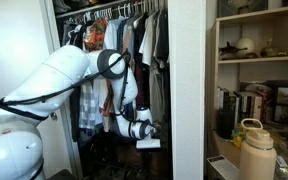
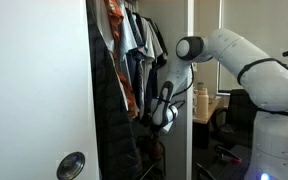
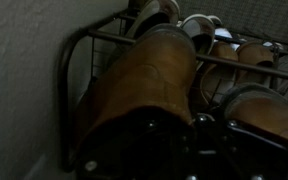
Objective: Put the right boot beside the left boot
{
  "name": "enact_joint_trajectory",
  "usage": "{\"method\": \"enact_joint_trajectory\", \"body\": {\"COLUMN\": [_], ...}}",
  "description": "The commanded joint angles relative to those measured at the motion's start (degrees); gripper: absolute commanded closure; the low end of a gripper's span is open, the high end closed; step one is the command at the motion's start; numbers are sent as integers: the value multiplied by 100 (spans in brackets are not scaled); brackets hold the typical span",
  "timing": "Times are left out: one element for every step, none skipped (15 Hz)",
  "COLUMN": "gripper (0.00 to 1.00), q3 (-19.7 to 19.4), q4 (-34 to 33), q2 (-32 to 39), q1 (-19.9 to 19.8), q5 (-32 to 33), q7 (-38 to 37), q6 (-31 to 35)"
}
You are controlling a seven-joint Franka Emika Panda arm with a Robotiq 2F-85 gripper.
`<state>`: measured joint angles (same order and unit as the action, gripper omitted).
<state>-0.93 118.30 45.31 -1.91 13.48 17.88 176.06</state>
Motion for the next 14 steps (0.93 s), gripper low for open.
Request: {"method": "enact_joint_trajectory", "body": {"gripper": [95, 95, 95, 95, 95, 95, 95, 95, 95, 95, 95, 95, 95, 95], "q3": [380, 535, 757, 959, 1201, 1444, 1697, 1926, 2116, 2309, 2407, 2483, 2528, 2511], "q4": [-370, -493, -609, -708, -799, -874, -912, -937, -986, -1002, -1037, -1067, -1079, -1103], "q2": [-236, -247, -264, -268, -271, -275, -300, -321, -333, -355, -359, -379, -414, -441], "q1": [-325, -434, -595, -736, -908, -1084, -1264, -1416, -1547, -1672, -1721, -1748, -1745, -1699], "q5": [342, 429, 515, 587, 662, 688, 678, 600, 501, 392, 315, 243, 170, 105], "q7": [505, 684, 930, 1175, 1486, 1789, 2125, 2505, 2914, 3334, 3714, 4079, 4423, 4729], "q6": [-118, -176, -287, -396, -555, -727, -953, -1173, -1404, -1611, -1747, -1898, -2052, -2152]}}
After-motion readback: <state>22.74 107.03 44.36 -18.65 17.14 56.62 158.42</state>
